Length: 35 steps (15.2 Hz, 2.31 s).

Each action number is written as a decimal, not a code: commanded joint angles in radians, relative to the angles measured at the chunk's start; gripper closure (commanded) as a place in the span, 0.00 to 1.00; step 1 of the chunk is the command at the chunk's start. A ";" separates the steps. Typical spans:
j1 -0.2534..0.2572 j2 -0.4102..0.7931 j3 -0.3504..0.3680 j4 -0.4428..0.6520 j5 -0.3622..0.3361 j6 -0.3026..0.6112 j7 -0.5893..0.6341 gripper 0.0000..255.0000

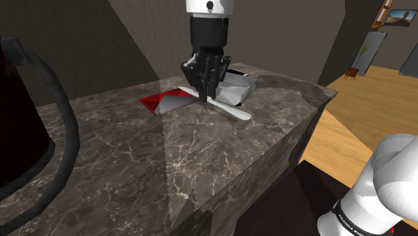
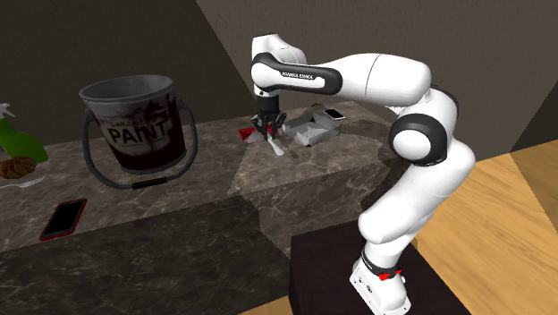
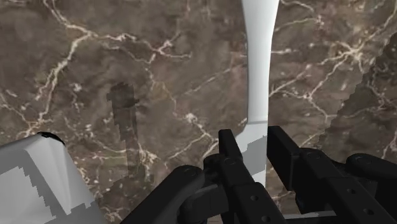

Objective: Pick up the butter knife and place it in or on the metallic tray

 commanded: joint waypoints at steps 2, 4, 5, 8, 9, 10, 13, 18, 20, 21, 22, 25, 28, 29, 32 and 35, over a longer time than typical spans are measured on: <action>-0.002 0.011 -0.001 0.050 -0.005 -0.040 0.001 1.00; -0.012 0.015 -0.016 0.066 -0.010 -0.054 -0.022 1.00; -0.022 0.016 -0.031 0.067 -0.013 -0.055 -0.046 1.00; -0.050 0.026 -0.074 0.078 -0.026 -0.059 -0.117 1.00; -0.060 0.032 -0.088 0.084 -0.030 -0.060 -0.139 1.00; -0.069 0.038 -0.101 0.091 -0.035 -0.062 -0.162 1.00; -0.098 0.064 -0.140 0.119 -0.050 -0.067 -0.227 1.00; -0.146 0.128 -0.197 0.192 -0.075 -0.080 -0.331 1.00; -0.165 0.160 -0.218 0.231 -0.085 -0.088 -0.371 1.00; -0.174 0.178 -0.228 0.253 -0.090 -0.092 -0.390 1.00; -0.183 0.197 -0.238 0.276 -0.094 -0.097 -0.410 1.00; -0.211 0.259 -0.266 0.357 -0.107 -0.115 -0.466 1.00; -0.220 0.269 -0.275 0.343 -0.108 -0.091 -0.484 1.00; -0.221 0.264 -0.275 0.323 -0.107 -0.076 -0.484 1.00; -0.222 0.251 -0.276 0.265 -0.105 -0.031 -0.486 1.00; -0.223 0.240 -0.277 0.211 -0.103 0.013 -0.486 1.00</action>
